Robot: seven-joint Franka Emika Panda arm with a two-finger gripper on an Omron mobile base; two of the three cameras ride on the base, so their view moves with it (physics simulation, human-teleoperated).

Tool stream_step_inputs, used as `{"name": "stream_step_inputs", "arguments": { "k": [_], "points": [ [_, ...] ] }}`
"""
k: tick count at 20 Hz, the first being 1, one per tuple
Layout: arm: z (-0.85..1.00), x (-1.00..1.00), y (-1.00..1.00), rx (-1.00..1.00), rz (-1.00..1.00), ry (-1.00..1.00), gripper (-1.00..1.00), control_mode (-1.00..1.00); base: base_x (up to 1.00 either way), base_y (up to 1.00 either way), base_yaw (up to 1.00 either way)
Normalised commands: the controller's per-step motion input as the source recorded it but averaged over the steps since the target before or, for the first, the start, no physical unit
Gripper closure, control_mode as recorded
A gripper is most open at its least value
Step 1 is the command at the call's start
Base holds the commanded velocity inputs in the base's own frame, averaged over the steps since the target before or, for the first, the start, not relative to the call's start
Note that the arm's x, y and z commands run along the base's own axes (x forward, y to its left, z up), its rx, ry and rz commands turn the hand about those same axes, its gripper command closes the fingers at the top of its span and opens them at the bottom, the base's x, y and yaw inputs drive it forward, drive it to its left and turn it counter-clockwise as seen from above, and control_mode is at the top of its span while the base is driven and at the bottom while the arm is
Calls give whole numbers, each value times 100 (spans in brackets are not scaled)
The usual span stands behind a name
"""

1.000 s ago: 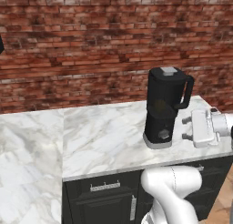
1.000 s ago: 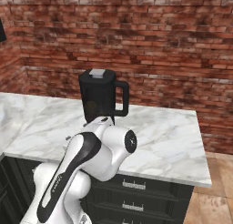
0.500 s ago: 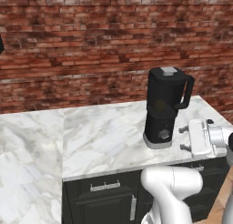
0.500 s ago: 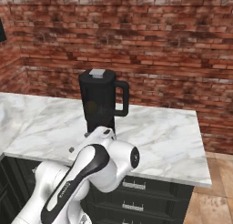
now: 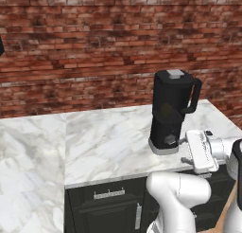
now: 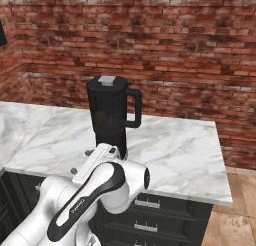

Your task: Open the blender lid, put the pear in the blender, close the lid, and start the blender.

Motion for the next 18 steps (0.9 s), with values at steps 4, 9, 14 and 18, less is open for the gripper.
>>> {"name": "stream_step_inputs", "arguments": {
  "k": [4, 9, 14, 18],
  "points": [
    [-7, 0, 24, 4, 15, -1, -100, -100, 0, 0, 0],
    [-9, 11, 8, 3, 11, 0, -100, -100, 0, 0, 0],
    [-11, 25, 0, 0, 0, 0, -100, -100, 0, 0, 0],
    [-9, 28, 0, 0, 0, 1, -100, -100, 0, 0, 0]
  ]
}}
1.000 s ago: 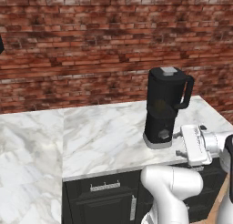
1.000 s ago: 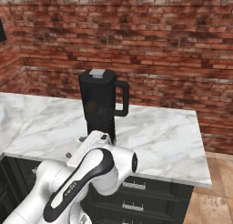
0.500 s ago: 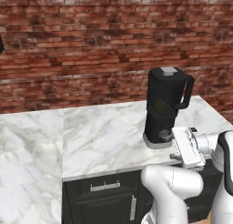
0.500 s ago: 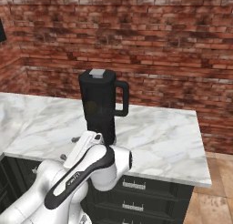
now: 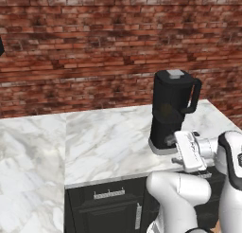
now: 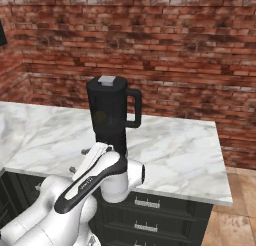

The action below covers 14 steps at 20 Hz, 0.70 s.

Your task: Open the blender lid, put the pear in the blender, close the lid, and start the blender.

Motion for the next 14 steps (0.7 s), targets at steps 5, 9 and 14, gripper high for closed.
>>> {"name": "stream_step_inputs", "arguments": {
  "k": [5, 9, 14],
  "points": [
    [-4, 28, 0, 0, 0, 2, -100, -100, 0, 0, 0],
    [0, 8, 0, 0, 0, 0, -100, -100, 0, 0, 0],
    [0, 0, 0, 0, 0, 0, -100, -100, 0, 0, 0]
  ]
}}
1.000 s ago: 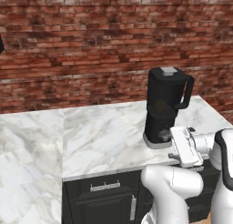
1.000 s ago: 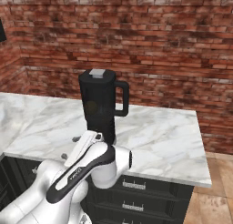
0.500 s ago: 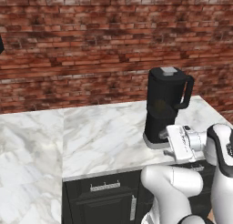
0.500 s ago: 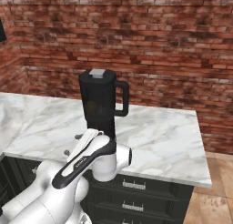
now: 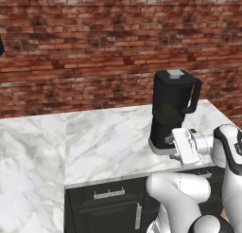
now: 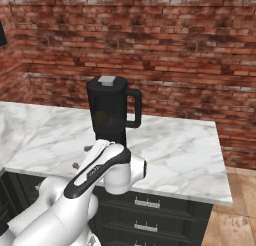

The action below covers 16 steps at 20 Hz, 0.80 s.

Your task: Open the blender lid, put the pear in the blender, close the lid, and start the blender.

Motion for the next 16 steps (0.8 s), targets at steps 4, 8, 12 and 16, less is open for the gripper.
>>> {"name": "stream_step_inputs", "arguments": {
  "k": [4, 8, 12, 16],
  "points": [
    [0, 1, 0, 0, 0, 0, -100, -100, 0, 0, 0],
    [0, 0, 0, 0, 0, 0, -100, -100, 0, 0, 0],
    [0, 0, 0, 0, 0, 0, -100, -100, 0, 0, 0],
    [-6, 0, 3, 0, 0, 0, -100, -100, 0, 0, 0]
  ]
}}
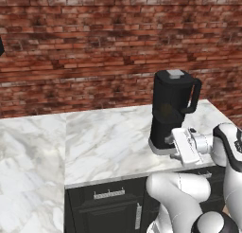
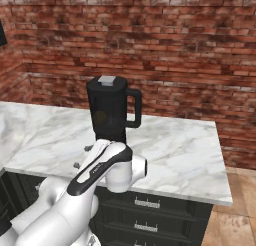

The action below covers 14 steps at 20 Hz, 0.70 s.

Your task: Open the blender lid, put the pear in the blender, close the lid, and start the blender.

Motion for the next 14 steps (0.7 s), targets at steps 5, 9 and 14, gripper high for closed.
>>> {"name": "stream_step_inputs", "arguments": {
  "k": [5, 9, 14],
  "points": [
    [-12, -2, 0, 0, 0, 0, -100, -100, 0, 0, 0],
    [-16, -16, -2, 0, 0, 2, -100, -100, 0, 0, 0],
    [-7, 0, 0, 0, 0, 4, -100, -100, 0, 0, 0]
  ]
}}
